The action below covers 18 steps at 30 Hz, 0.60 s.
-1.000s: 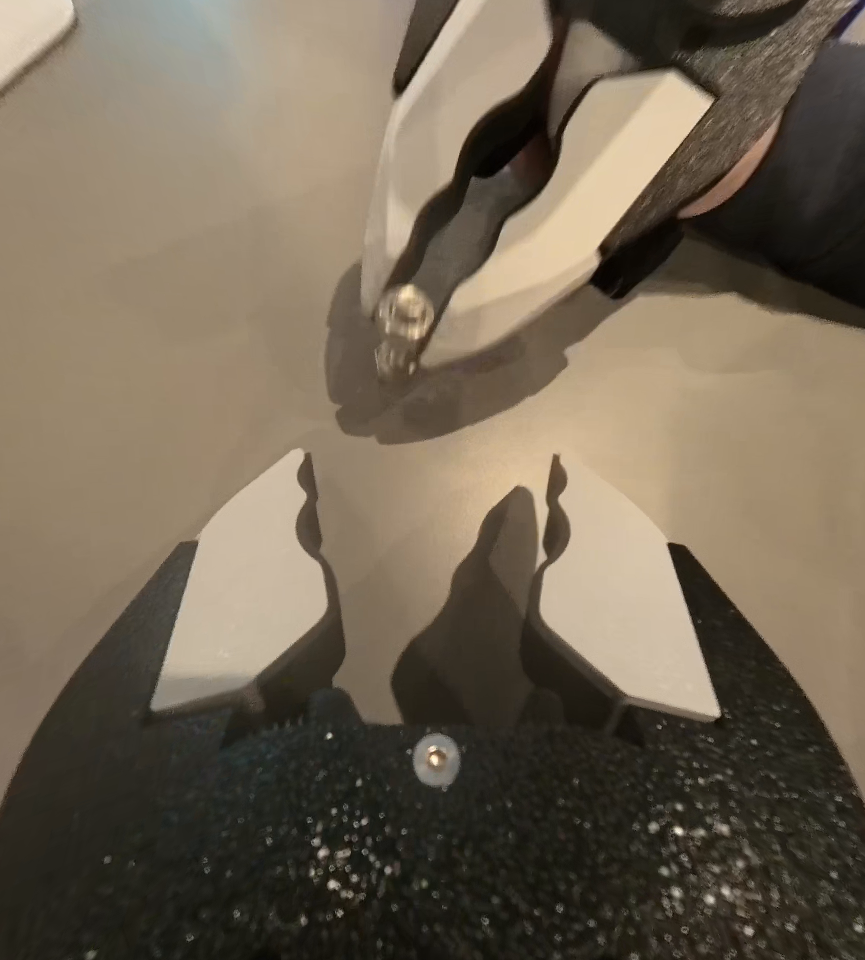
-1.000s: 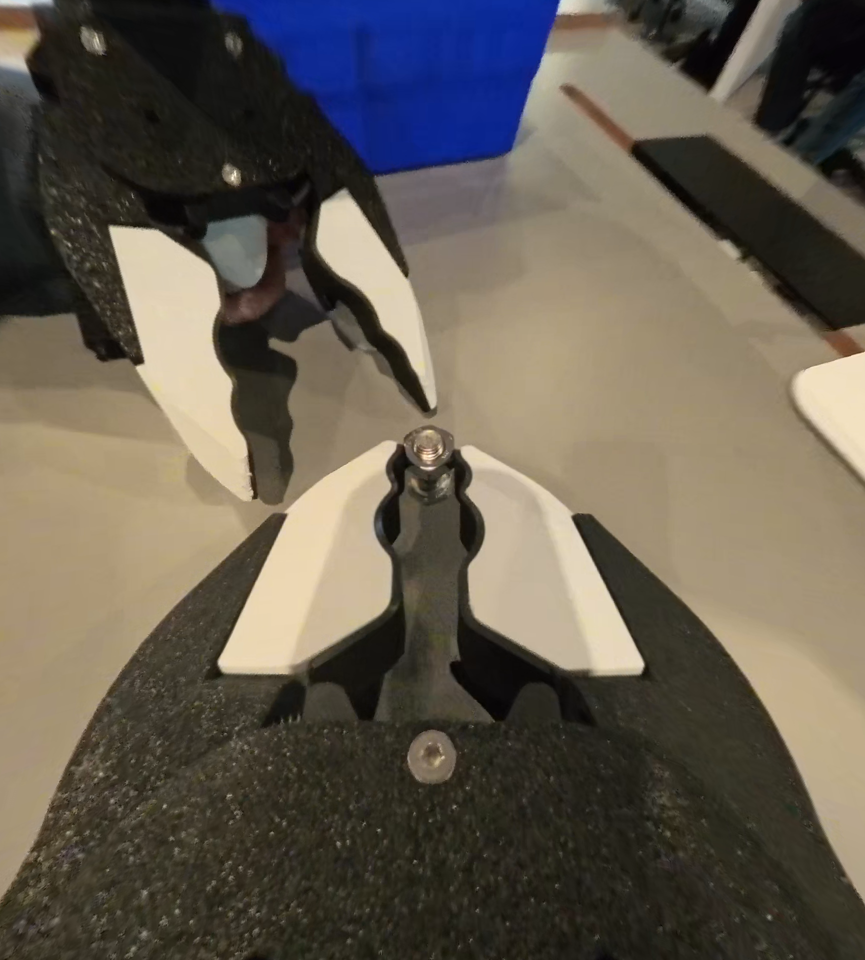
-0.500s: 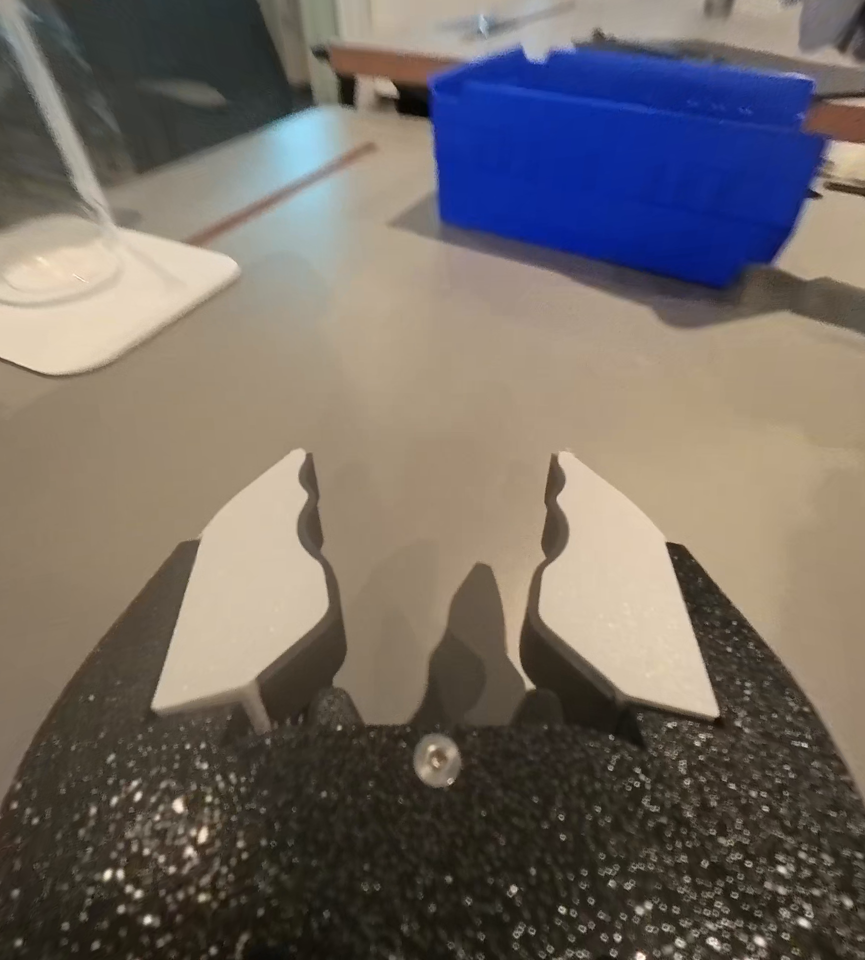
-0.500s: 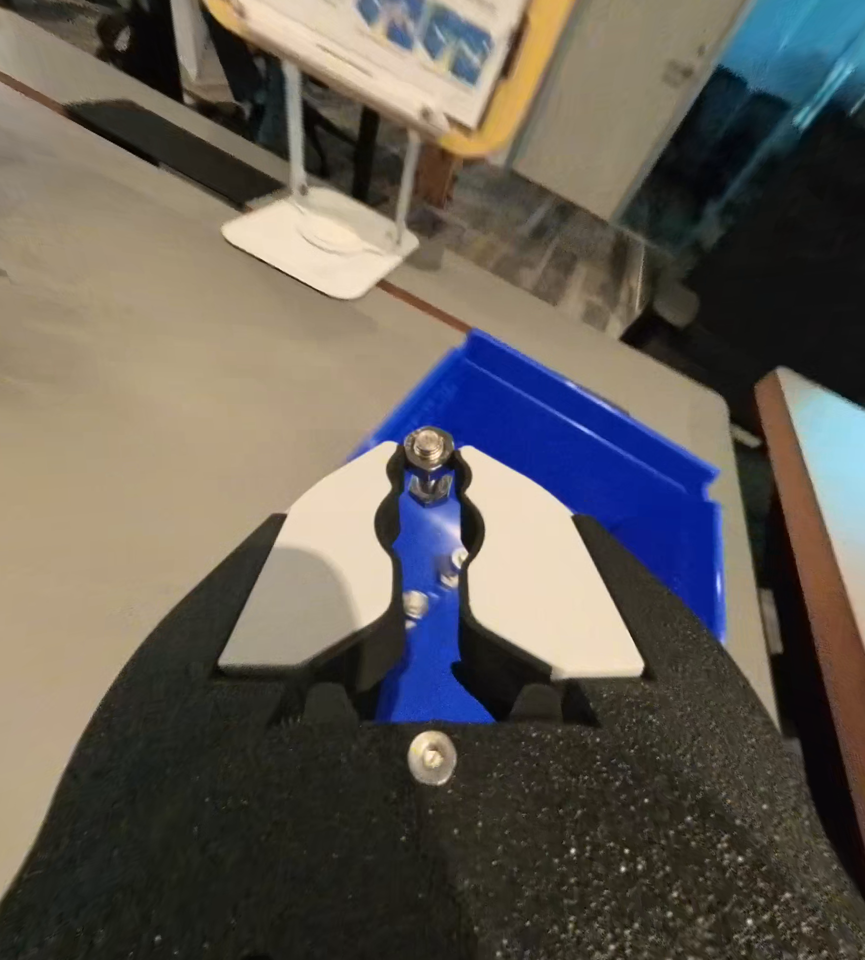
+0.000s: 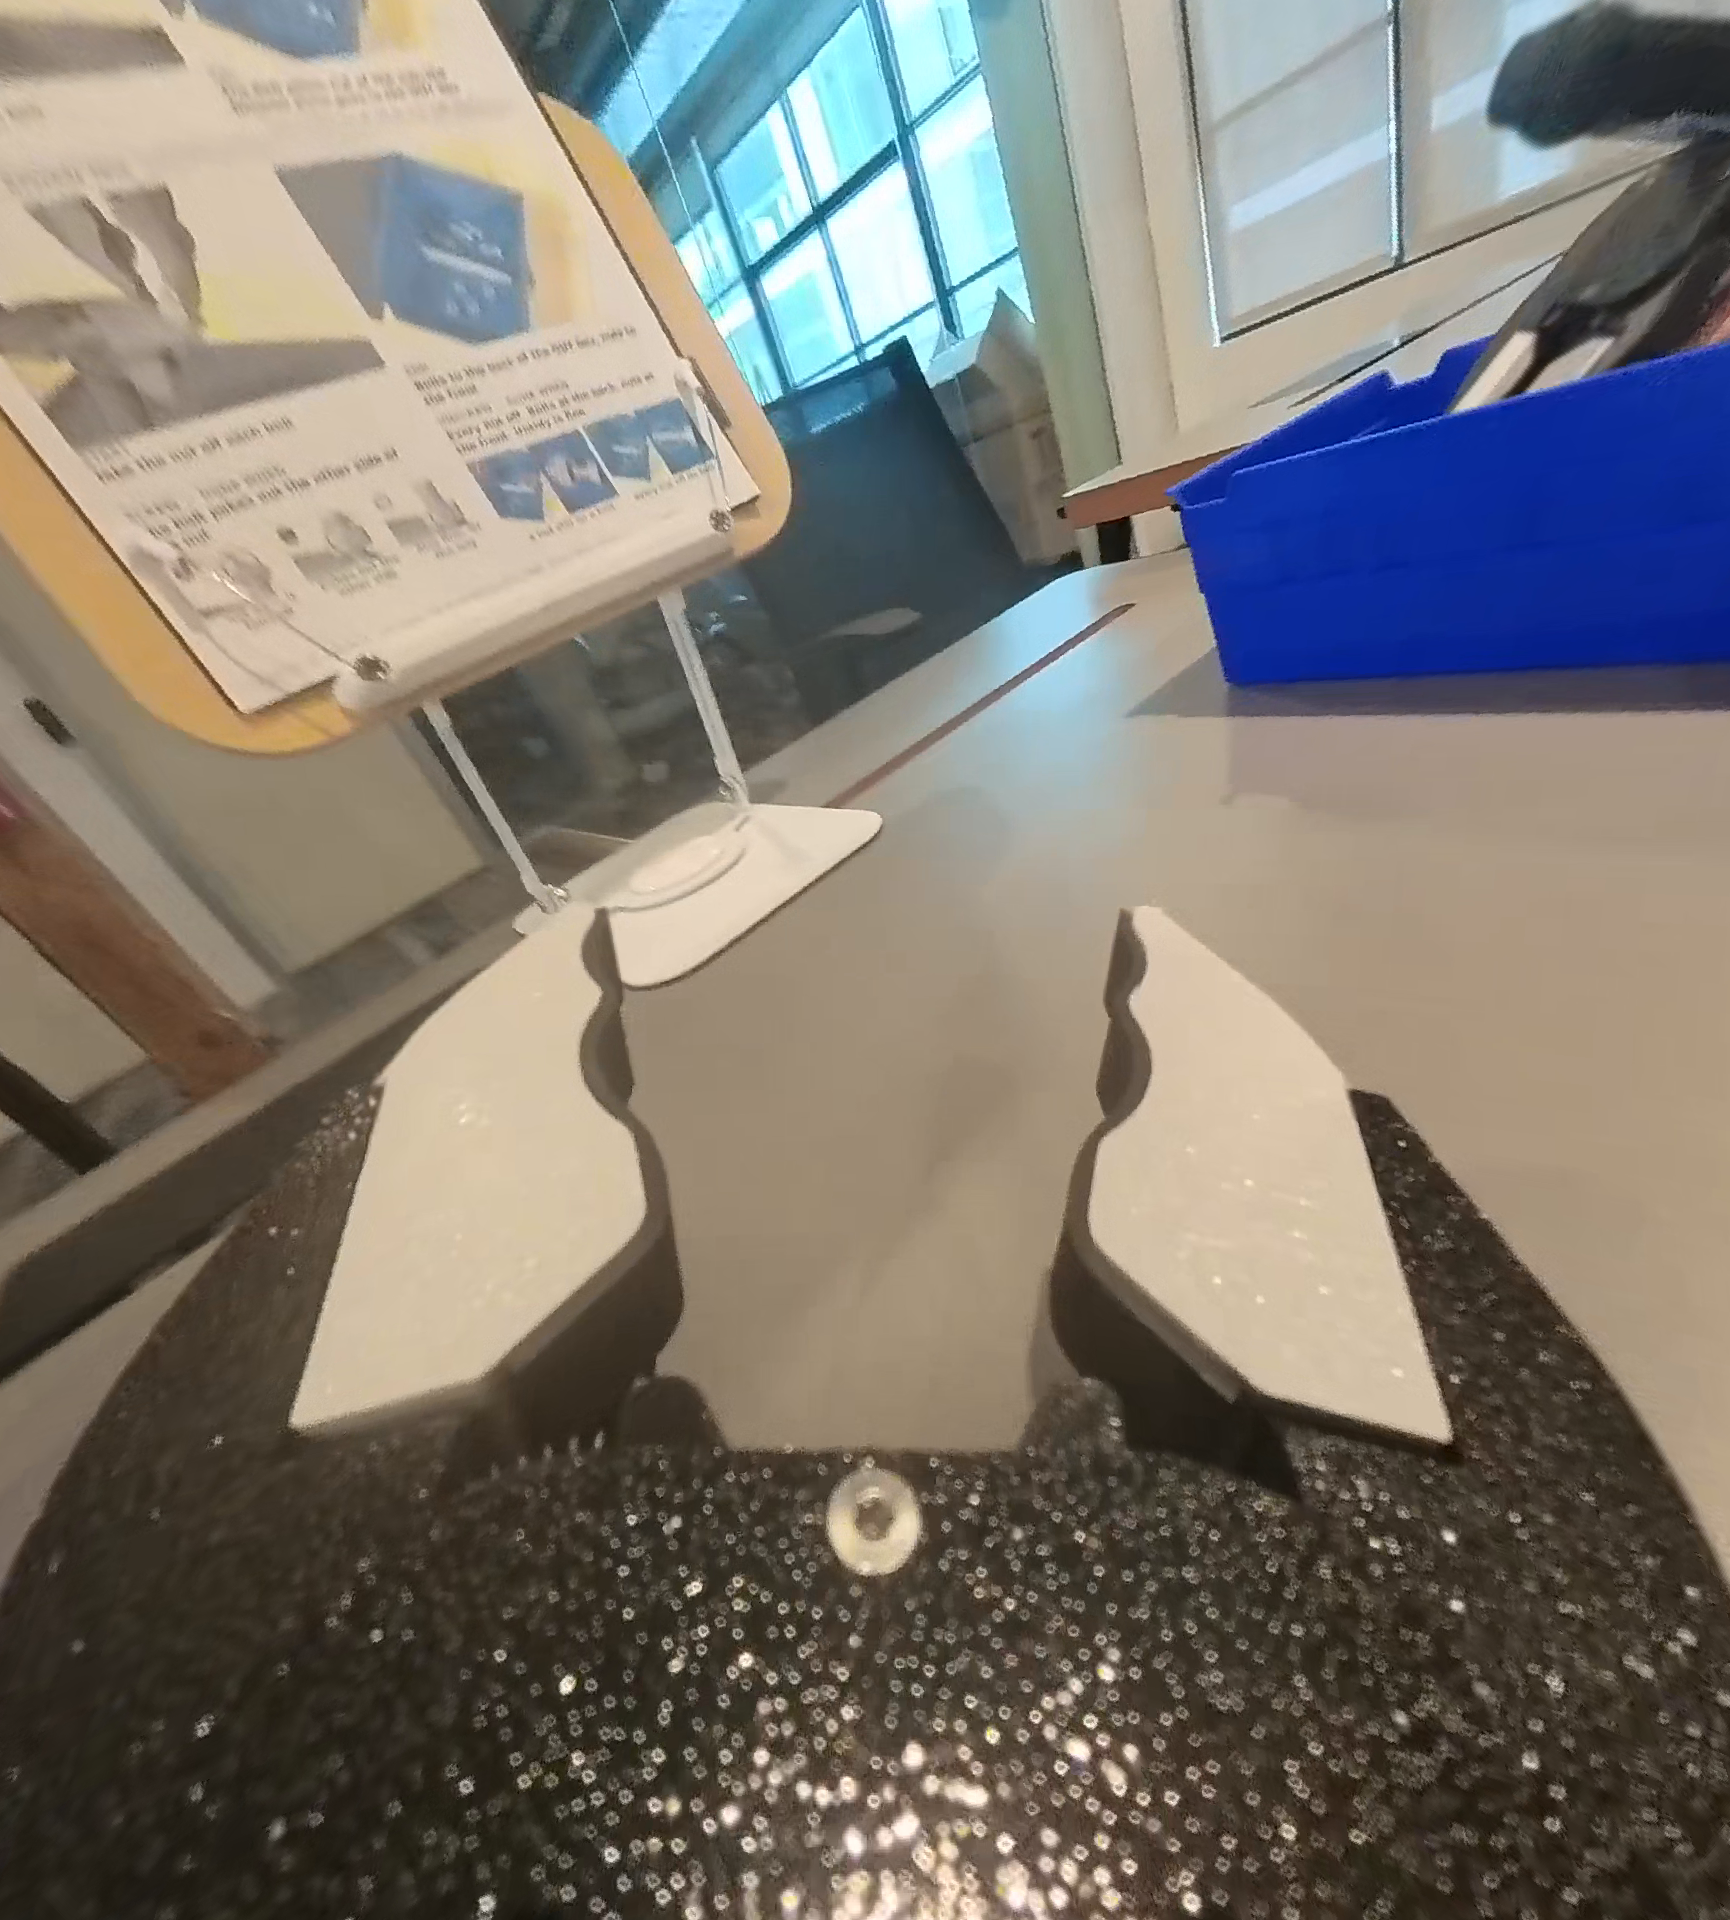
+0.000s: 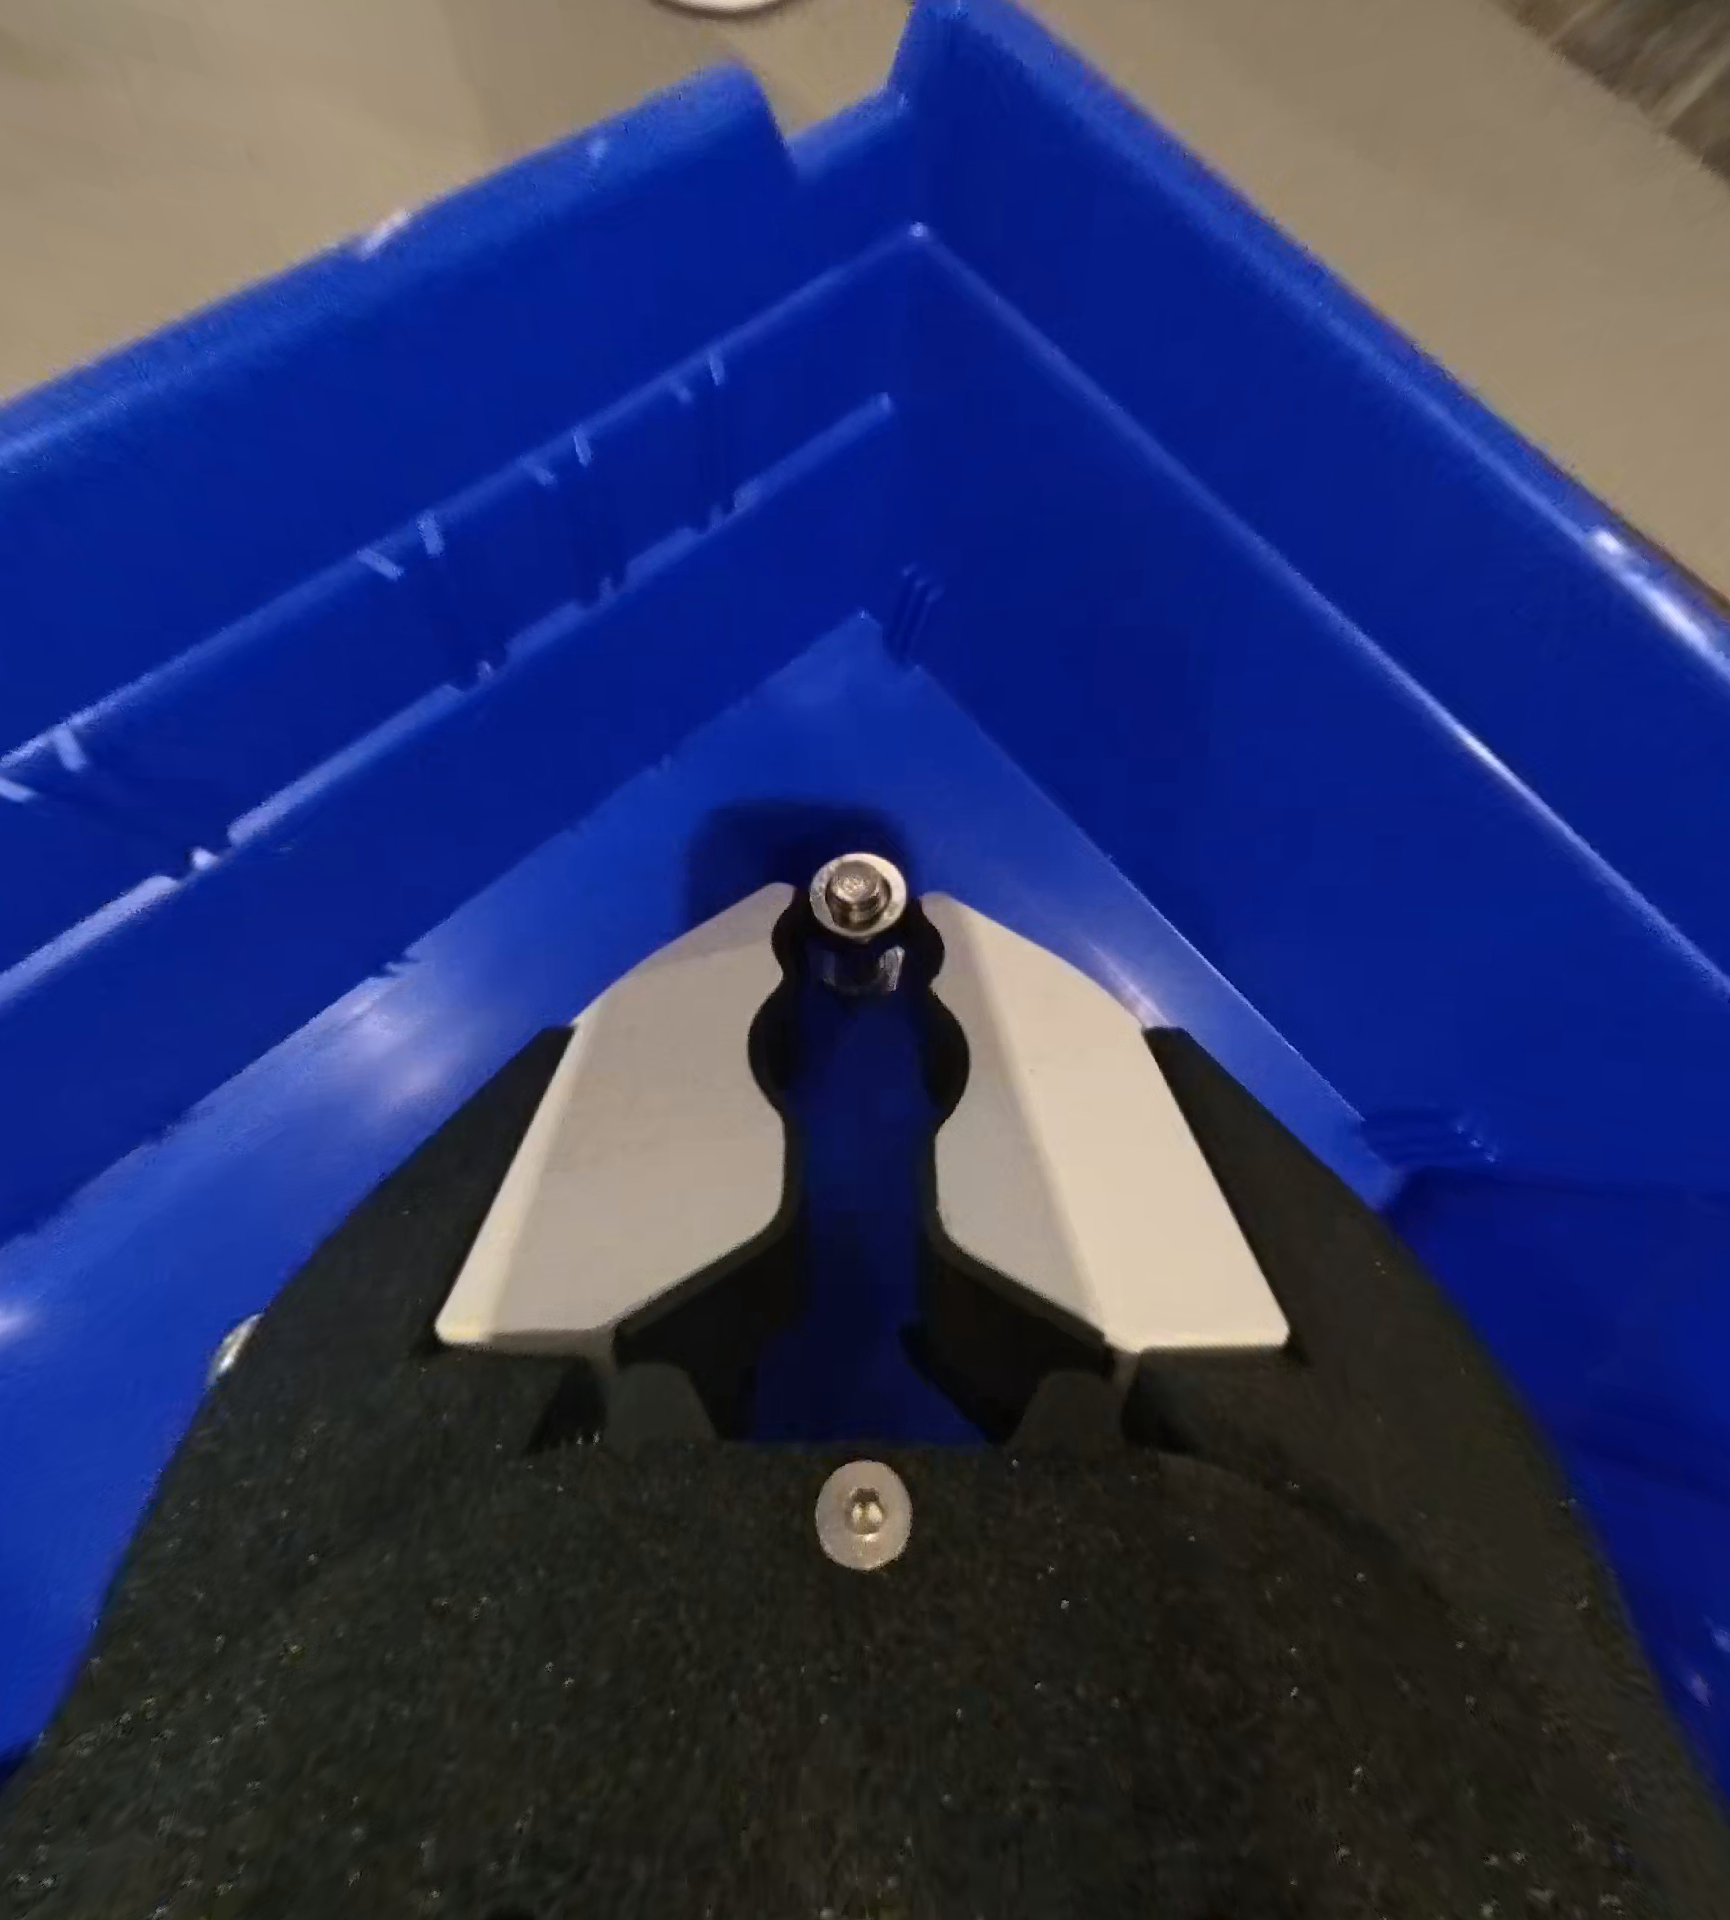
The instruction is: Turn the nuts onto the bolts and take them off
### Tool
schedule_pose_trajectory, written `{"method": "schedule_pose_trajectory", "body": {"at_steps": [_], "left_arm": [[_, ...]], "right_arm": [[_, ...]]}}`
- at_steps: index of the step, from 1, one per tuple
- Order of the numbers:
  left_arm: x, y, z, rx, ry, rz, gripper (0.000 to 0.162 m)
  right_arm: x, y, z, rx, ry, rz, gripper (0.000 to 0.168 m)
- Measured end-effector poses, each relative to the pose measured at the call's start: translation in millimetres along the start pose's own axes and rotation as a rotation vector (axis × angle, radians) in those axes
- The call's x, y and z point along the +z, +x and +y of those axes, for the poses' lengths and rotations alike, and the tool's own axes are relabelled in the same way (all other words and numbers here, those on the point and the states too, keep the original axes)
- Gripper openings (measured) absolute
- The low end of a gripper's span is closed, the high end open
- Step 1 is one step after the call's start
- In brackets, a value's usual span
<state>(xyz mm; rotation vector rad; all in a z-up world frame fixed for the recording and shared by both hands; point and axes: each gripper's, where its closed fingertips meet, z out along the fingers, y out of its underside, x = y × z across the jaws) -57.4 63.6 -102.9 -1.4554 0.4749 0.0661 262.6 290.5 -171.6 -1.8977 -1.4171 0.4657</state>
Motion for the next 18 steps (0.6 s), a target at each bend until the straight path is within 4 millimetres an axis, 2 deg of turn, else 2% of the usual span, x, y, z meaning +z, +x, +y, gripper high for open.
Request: {"method": "schedule_pose_trajectory", "body": {"at_steps": [3,6,10,12,14,16,18], "left_arm": [[0.8,0.8,1.2,0.007,-0.007,0.002,0.089],[2.4,1.6,3.0,0.016,-0.02,0.001,0.09],[2.1,0.3,2.1,0.013,-0.017,-0.008,0.09],[1.1,-1.0,0.7,-0.002,-0.006,-0.009,0.088],[0.0,-3.0,-0.7,-0.02,0.004,-0.014,0.088],[-0.9,-4.4,-2.0,-0.031,0.013,-0.017,0.087],[-1.6,-4.7,-3.6,-0.033,0.022,-0.019,0.087]], "right_arm": [[6.6,-1.6,2.0,-0.04,-0.025,-0.003,0.018],[4.7,-1.3,1.3,-0.038,-0.033,-0.004,0.019],[-19.7,6.6,-22.7,0.015,0.073,0.041,0.024],[-43.8,7.7,-47.3,0.027,0.158,0.095,0.024],[-75.2,-7.6,-86.8,0.012,0.294,0.13,0.023],[-100.7,-34.8,-124.4,-0.052,0.404,0.169,0.019],[-111.2,-71.6,-154.1,-0.14,0.464,0.201,0.018]]}}
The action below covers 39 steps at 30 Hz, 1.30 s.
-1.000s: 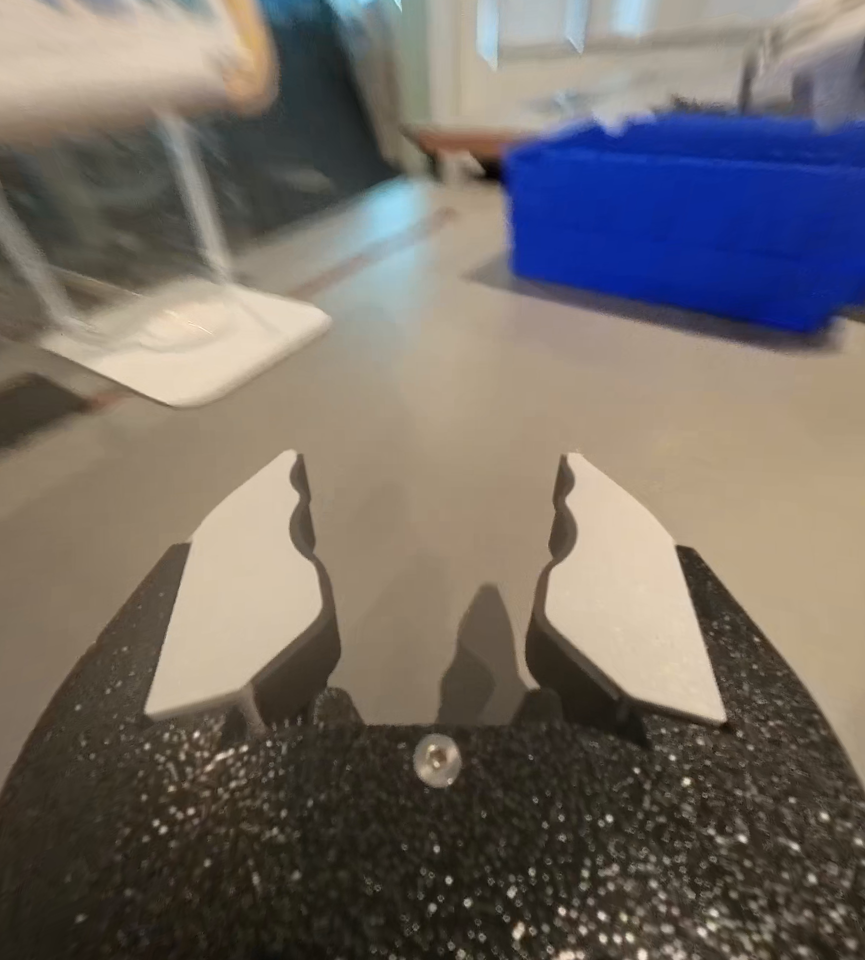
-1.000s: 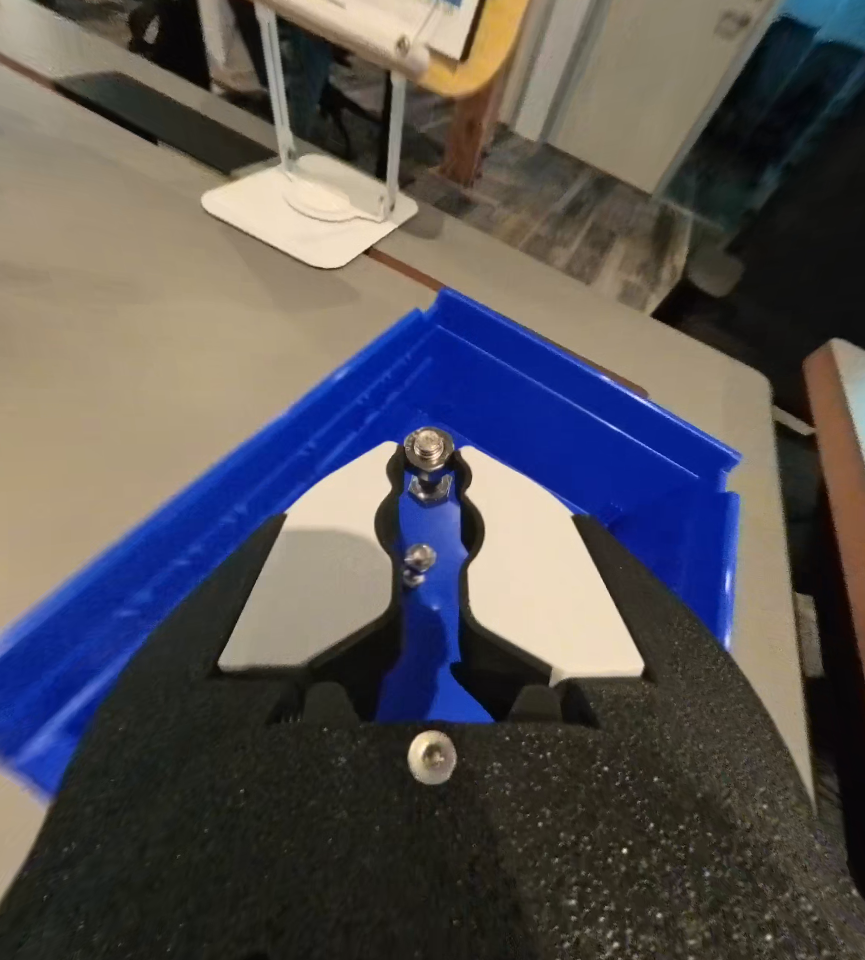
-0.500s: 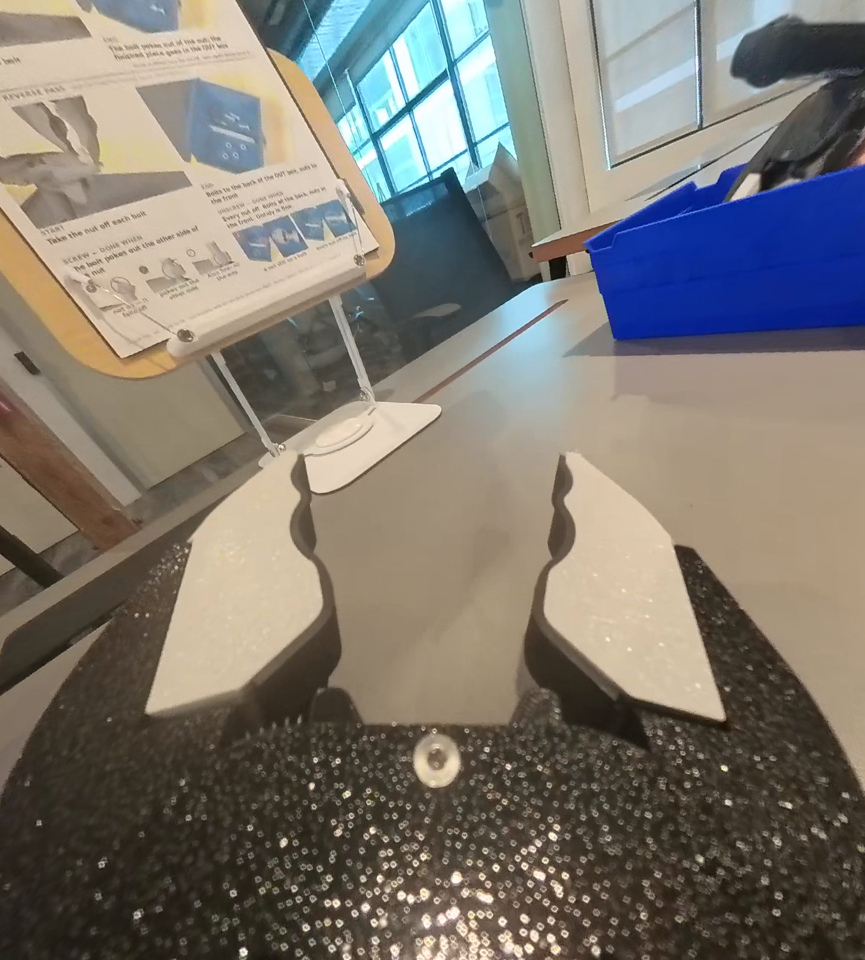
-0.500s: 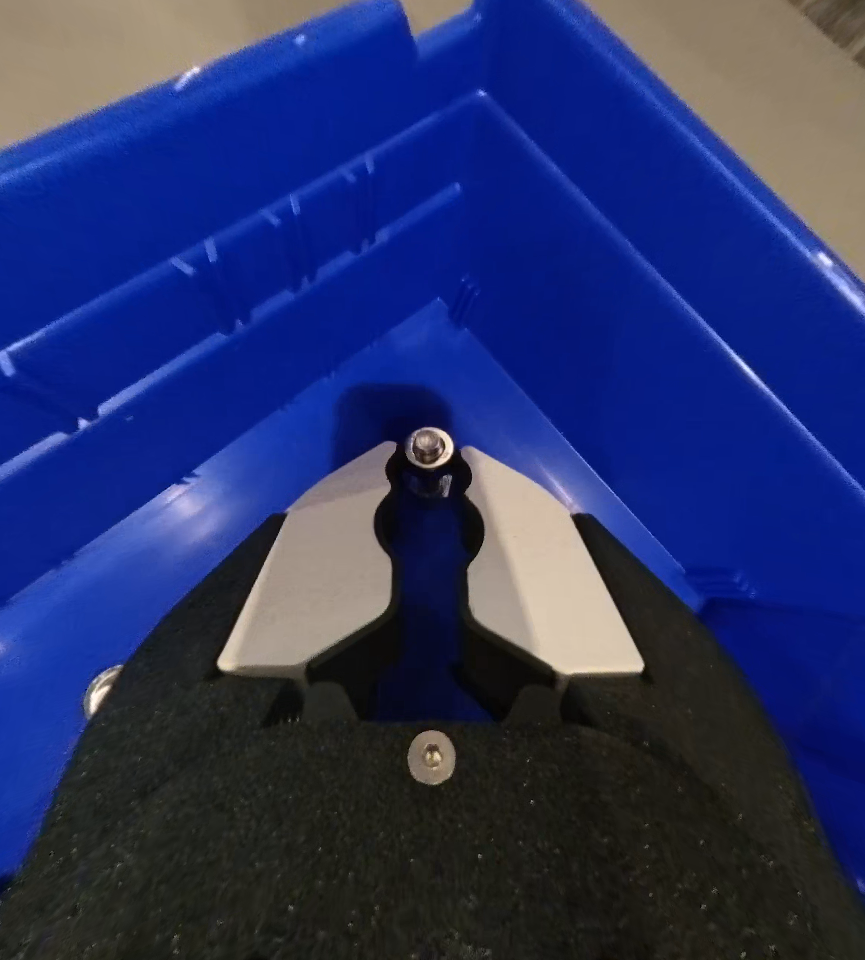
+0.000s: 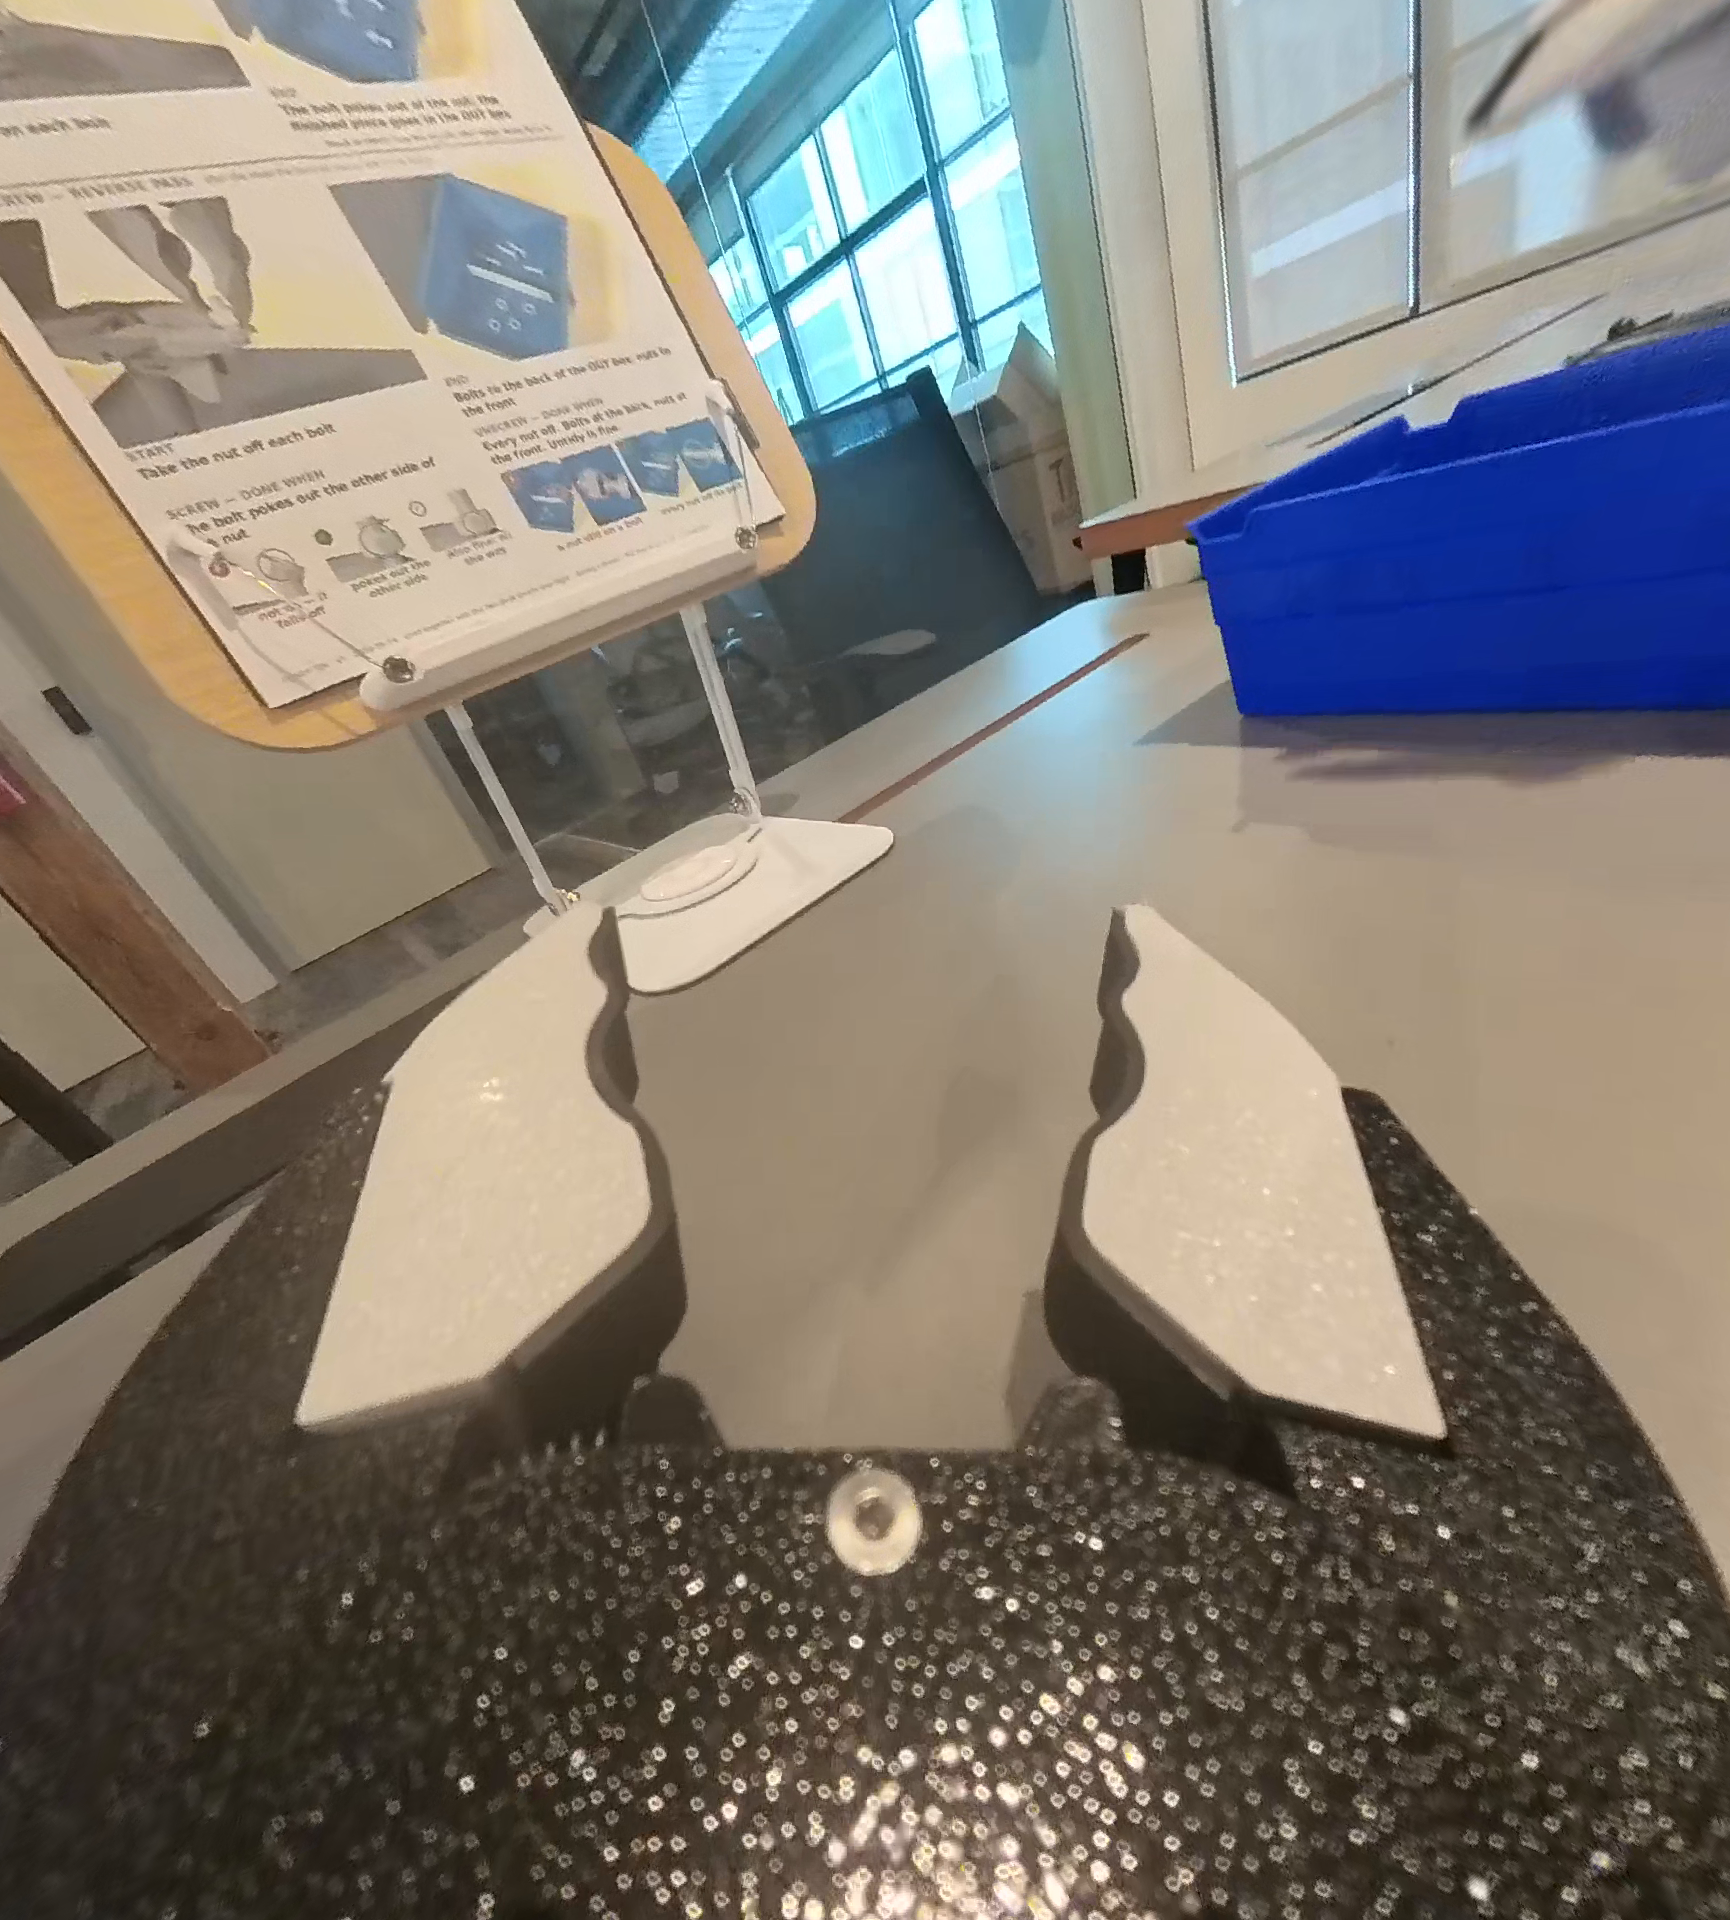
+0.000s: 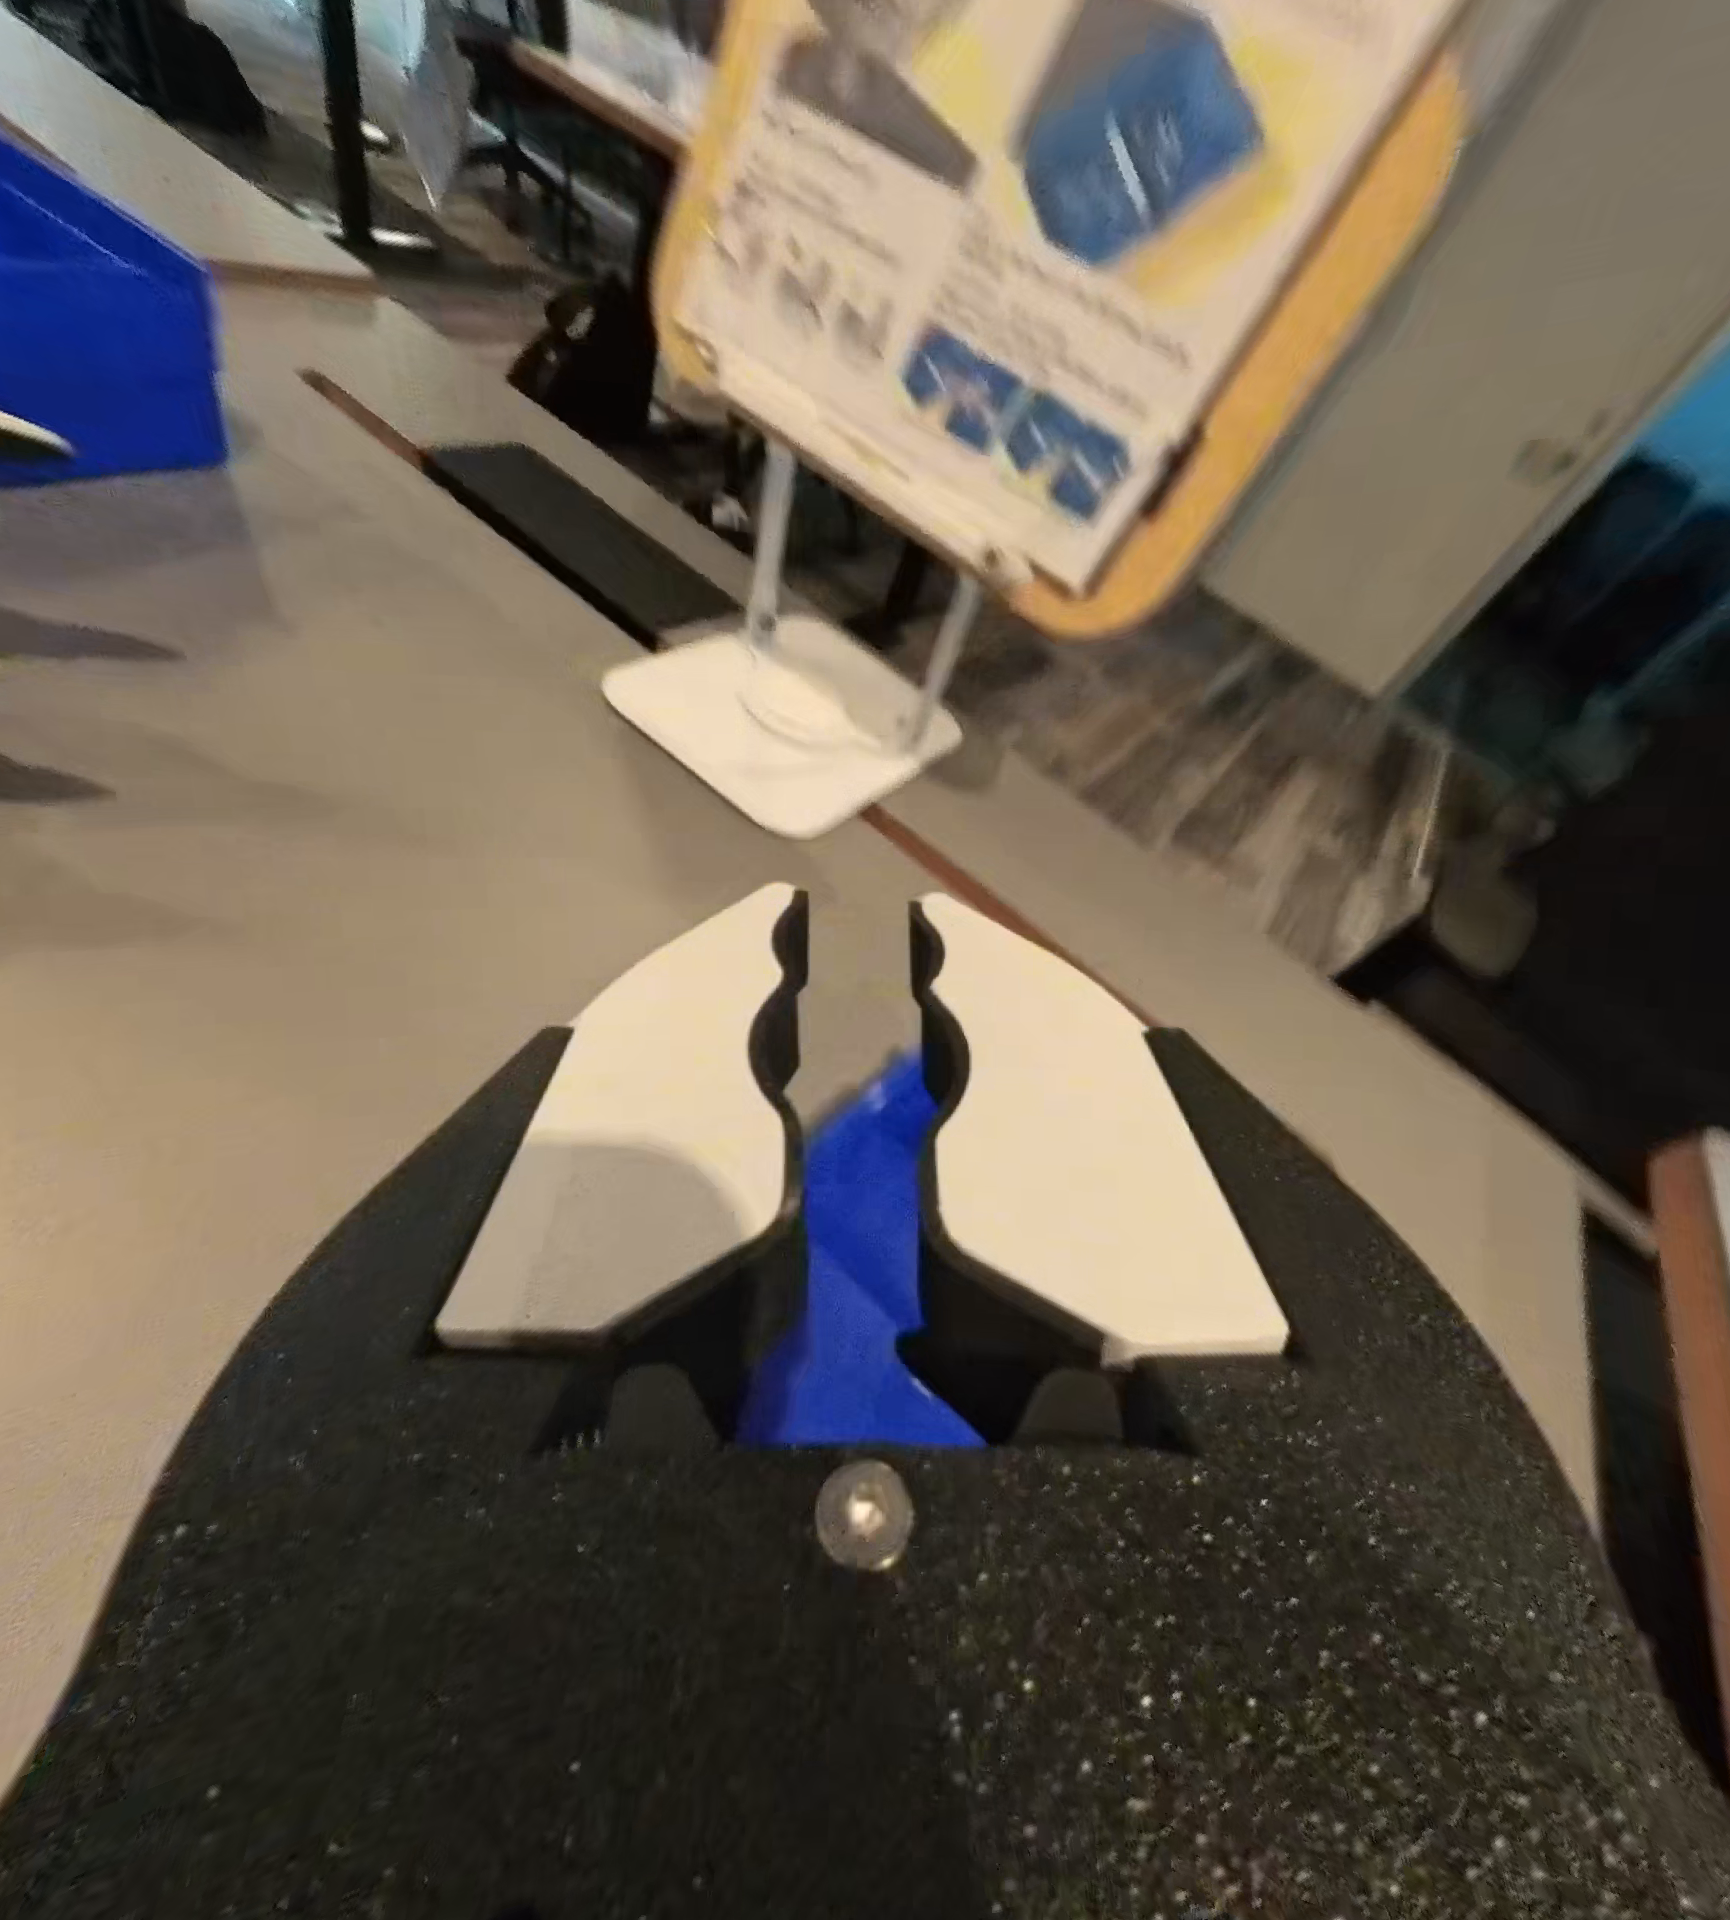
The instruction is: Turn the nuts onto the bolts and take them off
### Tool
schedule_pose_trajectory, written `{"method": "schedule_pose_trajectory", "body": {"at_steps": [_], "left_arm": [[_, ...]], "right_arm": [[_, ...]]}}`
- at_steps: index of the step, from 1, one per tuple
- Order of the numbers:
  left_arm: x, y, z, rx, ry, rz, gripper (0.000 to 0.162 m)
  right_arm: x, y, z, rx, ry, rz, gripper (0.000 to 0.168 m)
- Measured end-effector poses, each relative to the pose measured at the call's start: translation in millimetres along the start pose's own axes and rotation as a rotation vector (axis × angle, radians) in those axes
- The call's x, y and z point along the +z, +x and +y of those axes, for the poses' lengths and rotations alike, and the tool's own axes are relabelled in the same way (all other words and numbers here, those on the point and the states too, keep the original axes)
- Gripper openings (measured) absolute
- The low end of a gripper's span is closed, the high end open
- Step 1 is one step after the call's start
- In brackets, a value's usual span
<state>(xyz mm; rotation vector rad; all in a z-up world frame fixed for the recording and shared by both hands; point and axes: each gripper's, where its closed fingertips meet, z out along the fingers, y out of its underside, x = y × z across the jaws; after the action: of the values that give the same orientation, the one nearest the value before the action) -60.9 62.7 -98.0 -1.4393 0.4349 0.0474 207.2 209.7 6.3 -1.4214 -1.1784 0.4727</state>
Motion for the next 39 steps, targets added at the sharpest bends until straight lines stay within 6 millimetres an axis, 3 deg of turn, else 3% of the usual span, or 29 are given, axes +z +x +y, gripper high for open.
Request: {"method": "schedule_pose_trajectory", "body": {"at_steps": [2,5,8,12,18,30,39], "left_arm": [[-0.6,0.2,-1.2,0.002,0.006,-0.001,0.085],[-2.4,1.2,-4.1,0.0,0.021,0.001,0.084],[-5.3,2.0,-7.4,-0.016,0.04,0.008,0.083],[-9.5,2.4,-11.5,-0.039,0.063,0.016,0.081],[-14.5,7.1,-18.4,-0.066,0.101,0.039,0.079],[-16.2,-7.5,-18.9,-0.184,0.129,0.031,0.077],[-12.9,-24.5,-14.3,-0.132,0.123,-0.014,0.075]], "right_arm": [[6.0,-43.2,-28.9,-0.066,0.051,-0.03,0.018],[29.3,-103.3,-45.9,-0.126,0.091,-0.071,0.02],[66.3,-153.9,-39.2,-0.058,0.121,-0.152,0.023],[113.7,-192.0,-19.4,0.089,0.17,-0.154,0.023],[145.6,-210.0,9.6,0.161,0.188,-0.076,0.021],[156.9,-210.8,12.6,0.062,0.17,-0.033,0.018],[171.8,-216.2,13.8,-0.053,0.135,-0.033,0.017]]}}
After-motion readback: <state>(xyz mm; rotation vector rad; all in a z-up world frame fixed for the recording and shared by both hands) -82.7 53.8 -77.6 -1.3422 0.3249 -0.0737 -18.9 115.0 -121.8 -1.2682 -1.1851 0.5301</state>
